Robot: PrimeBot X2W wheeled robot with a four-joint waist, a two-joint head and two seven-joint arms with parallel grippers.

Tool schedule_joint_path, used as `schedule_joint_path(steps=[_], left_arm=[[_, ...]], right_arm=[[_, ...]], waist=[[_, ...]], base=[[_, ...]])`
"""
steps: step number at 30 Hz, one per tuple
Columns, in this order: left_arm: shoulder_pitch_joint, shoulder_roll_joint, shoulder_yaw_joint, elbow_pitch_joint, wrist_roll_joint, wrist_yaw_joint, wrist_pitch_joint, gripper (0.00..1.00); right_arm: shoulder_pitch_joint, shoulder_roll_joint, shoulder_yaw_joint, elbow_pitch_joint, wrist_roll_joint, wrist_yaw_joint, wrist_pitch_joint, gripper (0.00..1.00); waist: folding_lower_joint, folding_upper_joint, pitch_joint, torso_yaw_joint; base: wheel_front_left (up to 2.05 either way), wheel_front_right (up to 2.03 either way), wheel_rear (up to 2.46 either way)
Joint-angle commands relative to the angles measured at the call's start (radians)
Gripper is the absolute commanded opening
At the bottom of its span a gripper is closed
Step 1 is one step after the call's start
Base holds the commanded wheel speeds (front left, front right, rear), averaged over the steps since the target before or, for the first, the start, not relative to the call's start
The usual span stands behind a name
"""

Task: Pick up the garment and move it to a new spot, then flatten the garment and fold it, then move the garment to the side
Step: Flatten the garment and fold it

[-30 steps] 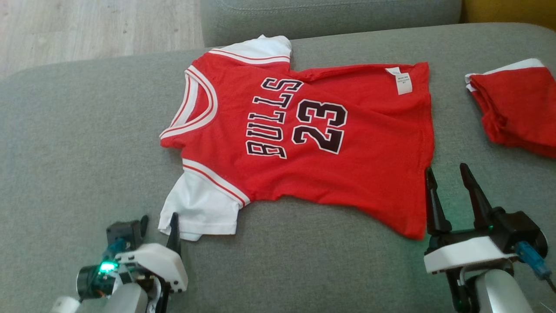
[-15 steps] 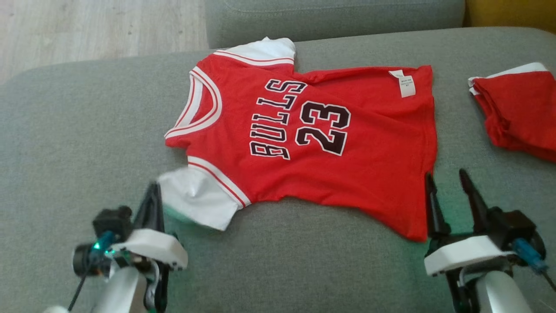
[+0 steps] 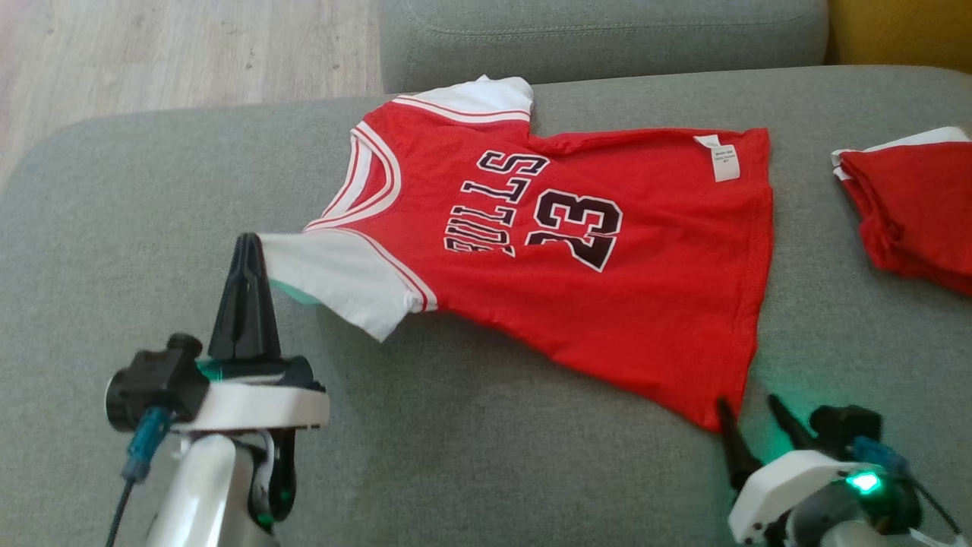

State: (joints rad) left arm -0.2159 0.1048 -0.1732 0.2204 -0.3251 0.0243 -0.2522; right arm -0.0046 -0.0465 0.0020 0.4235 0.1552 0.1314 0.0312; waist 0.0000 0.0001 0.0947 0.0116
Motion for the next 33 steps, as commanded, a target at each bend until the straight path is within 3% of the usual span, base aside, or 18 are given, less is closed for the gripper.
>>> schedule_joint_path(steps=[1, 12, 14, 15, 26, 33], left_arm=[[-0.015, 0.009, 0.035, -0.040, 0.013, -0.004, -0.009, 0.00], [-0.001, -0.002, 0.042, -0.050, 0.039, -0.020, -0.009, 0.00], [-0.002, -0.003, 0.044, -0.048, 0.042, -0.023, -0.009, 0.00], [-0.003, -0.004, 0.044, -0.047, 0.043, -0.024, -0.009, 0.00], [-0.033, 0.001, 0.052, -0.030, 0.019, -0.054, -0.009, 0.00], [-0.148, 0.002, 0.066, -0.098, -0.046, -0.080, 0.029, 0.00]], right_arm=[[-0.018, -0.004, 0.037, -0.023, 0.009, -0.001, 0.003, 1.00], [-0.008, -0.004, 0.129, -0.013, 0.049, -0.001, 0.088, 1.00], [-0.009, -0.004, 0.134, -0.011, 0.051, -0.001, 0.100, 0.29], [-0.009, -0.004, 0.138, -0.012, 0.051, -0.001, 0.103, 0.00], [-0.082, -0.004, 0.124, -0.131, 0.080, -0.001, 0.008, 0.00], [-0.203, -0.032, 0.109, -0.275, 0.027, -0.001, 0.028, 0.00]], waist=[[0.0000, -0.0001, 0.002, 0.001], [0.0000, -0.0001, 0.007, 0.005], [0.0000, -0.0001, 0.008, 0.005], [0.0000, -0.0001, 0.008, 0.004], [0.0000, -0.0001, -0.013, -0.012], [0.0000, -0.0001, -0.051, -0.022]], base=[[0.00, 0.00, 0.00], [0.00, 0.00, 0.00], [0.00, 0.00, 0.00], [0.00, 0.00, 0.00], [0.00, 0.00, 0.00], [0.00, 0.00, 0.00]])
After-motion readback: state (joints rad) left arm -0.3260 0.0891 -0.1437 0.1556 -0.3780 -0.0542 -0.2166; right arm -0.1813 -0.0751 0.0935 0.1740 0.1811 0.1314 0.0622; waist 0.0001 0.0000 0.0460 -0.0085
